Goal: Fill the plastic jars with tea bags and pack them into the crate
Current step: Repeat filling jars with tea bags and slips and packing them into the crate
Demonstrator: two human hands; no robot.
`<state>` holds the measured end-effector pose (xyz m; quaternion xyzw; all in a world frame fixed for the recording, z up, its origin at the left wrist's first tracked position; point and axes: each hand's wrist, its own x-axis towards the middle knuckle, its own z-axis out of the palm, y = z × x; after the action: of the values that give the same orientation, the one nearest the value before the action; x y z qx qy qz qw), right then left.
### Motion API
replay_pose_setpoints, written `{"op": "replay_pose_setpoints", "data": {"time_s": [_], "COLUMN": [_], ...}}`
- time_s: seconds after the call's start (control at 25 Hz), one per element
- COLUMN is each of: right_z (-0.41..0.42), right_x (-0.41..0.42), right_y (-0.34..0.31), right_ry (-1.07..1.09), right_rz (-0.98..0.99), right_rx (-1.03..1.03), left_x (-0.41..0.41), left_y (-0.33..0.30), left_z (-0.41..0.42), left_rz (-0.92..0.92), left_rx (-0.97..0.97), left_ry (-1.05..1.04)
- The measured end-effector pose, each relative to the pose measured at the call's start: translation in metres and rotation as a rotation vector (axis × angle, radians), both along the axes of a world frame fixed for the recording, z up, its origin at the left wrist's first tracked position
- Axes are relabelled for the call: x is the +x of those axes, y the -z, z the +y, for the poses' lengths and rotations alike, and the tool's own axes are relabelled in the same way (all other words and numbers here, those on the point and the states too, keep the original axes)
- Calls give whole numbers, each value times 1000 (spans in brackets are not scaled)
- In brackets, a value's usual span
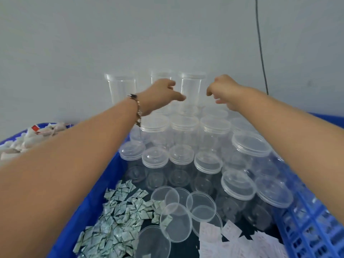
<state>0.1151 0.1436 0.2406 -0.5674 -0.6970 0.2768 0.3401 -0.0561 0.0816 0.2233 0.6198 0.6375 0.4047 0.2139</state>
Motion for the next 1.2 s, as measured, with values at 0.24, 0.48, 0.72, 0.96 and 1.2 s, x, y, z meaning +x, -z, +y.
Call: {"op": "replay_pose_setpoints", "data": {"time_s": [0.24,0.48,0.72,0.96,1.2], "right_z": [27,21,-41,-156,-255], "right_x": [-15,-22,-2,21,32], "right_y": [14,11,-14,-19,34], "right_ry": [0,-49,-26,-30,-102], "right_rz": [246,139,107,155,39], "right_rx": [-86,-118,-60,-54,-125], "left_x": [22,27,35,59,85], "left_y": [17,16,0,7,88], "left_z": [43,49,6,-90,-175], "left_rz": [-26,-62,-54,-71,-129], "left_rx": [84,82,92,83,19], "left_ry": [-23,-45,-38,-90,-176]}}
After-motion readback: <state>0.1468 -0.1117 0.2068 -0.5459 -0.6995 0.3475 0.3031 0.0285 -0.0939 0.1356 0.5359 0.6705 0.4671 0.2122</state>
